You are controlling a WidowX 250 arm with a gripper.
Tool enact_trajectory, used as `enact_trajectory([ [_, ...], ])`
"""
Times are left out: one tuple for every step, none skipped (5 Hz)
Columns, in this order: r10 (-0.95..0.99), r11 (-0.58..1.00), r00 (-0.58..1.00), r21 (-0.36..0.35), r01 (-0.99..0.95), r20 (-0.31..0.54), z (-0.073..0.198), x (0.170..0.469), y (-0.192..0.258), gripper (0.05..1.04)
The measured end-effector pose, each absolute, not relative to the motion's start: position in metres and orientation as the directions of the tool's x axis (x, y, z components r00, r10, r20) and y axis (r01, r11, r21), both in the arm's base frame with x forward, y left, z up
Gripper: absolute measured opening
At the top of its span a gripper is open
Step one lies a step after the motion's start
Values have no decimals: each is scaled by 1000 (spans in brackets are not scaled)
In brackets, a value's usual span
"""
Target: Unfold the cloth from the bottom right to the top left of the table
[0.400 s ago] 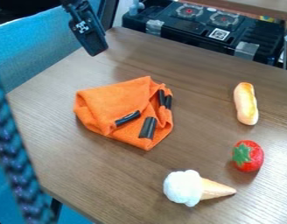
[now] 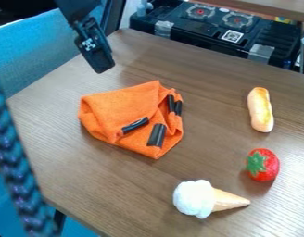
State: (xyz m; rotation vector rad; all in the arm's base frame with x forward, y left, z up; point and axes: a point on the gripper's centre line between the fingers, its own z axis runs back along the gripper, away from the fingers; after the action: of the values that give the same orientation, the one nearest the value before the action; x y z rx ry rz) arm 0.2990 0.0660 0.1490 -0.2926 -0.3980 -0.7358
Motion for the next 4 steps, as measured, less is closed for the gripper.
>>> enact_trajectory([
  [-603,701,663,-101,706,443,148,296,61,999],
  [-617,697,658,-89,712,432,144,292,60,999],
  [-634,695,655,-68,715,411,138,288,57,999],
  [-658,701,647,1,713,385,131,283,45,999],
])
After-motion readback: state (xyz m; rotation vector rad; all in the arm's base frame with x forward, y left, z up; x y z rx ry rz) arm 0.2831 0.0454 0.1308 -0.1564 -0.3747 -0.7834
